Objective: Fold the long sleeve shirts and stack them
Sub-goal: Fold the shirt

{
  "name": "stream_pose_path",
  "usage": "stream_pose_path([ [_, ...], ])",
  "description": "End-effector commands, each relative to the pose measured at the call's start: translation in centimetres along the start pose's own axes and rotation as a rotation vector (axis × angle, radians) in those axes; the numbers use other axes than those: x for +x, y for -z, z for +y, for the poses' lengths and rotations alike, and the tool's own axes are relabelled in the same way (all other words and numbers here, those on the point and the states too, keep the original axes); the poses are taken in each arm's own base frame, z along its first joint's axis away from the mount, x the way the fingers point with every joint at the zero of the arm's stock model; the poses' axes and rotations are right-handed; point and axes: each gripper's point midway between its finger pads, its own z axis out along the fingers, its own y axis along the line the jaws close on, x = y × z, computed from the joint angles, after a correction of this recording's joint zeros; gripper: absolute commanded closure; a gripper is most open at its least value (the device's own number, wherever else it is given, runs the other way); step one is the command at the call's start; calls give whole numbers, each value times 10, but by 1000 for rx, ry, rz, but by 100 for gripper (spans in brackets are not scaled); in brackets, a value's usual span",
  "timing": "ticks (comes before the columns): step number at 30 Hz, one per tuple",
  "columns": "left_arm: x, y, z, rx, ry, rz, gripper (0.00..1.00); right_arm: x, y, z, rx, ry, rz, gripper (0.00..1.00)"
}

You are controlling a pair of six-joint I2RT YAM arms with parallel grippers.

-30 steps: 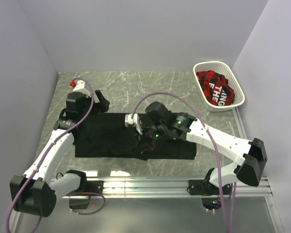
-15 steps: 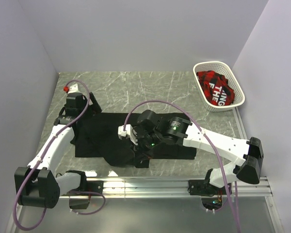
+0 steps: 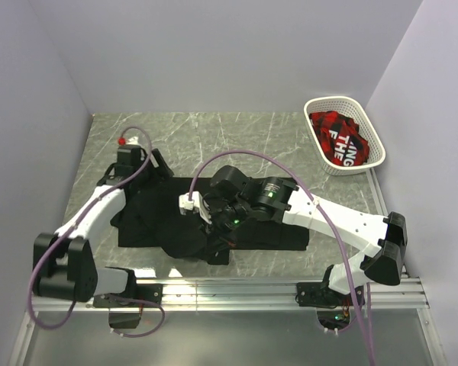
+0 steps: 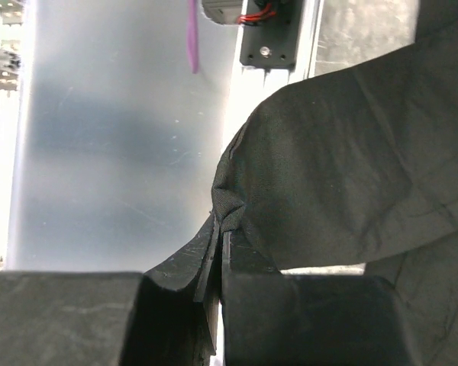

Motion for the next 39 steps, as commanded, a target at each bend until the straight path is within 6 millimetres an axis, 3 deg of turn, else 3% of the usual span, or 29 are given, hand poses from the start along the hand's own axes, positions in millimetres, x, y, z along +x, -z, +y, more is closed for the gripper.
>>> stream_pose_path([
  [1,11,-12,-40,119,36,80,19,-7,-1,13,-54,20,-27,100],
  [6,43,-46,-53,132,78,225,41,8,-9,12,-75,-13,24,100],
  [9,60,-61,-59,123,94,283,48,11,-11,13,-77,-15,20,100],
  [17,101,-91,-25,-10,167,363,52,20,-10,21,-112,-23,42,100],
  [25,106,-94,-28,-1,178,393,48,17,-6,34,-162,21,56,100],
  [28,88,-83,-40,33,157,357,39,6,-8,23,-99,25,24,100],
  [32,30,-51,-61,68,93,200,16,-20,-8,-8,41,14,-24,100],
  [34,1,-33,-57,49,89,119,11,-25,-12,-20,55,-16,-17,100],
  [37,-37,-12,-32,-20,90,-2,7,-47,-5,-51,125,-71,-67,100],
  [39,-51,-4,-9,-68,90,-47,5,-67,10,-77,170,-137,-146,100],
])
